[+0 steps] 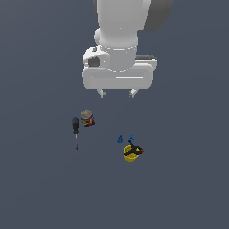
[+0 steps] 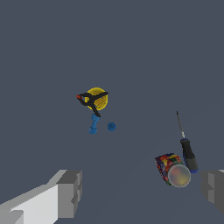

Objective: Pick up a designated object from a clutter of objects.

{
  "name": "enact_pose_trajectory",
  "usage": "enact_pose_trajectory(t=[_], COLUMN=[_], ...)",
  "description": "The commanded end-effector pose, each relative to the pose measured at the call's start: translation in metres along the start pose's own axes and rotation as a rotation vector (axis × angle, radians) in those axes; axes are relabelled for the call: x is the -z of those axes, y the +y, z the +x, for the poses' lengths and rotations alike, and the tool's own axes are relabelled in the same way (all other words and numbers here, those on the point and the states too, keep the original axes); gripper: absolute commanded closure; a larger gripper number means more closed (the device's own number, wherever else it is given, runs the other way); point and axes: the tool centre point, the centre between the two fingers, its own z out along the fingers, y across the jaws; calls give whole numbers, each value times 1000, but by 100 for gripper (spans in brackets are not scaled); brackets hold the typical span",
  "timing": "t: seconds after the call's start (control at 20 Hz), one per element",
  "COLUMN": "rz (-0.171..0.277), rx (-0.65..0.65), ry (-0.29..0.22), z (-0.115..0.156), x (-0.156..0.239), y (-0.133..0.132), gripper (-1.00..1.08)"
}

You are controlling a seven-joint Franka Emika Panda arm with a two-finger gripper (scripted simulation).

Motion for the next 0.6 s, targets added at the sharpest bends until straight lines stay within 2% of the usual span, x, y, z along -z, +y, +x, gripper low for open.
enact_pose_trajectory(t=[0.0, 0.55], rz=[0, -21], rx=[0, -7], ry=[0, 17], z=[0, 6], x=[0, 3], y=[0, 0], gripper=[-92, -92])
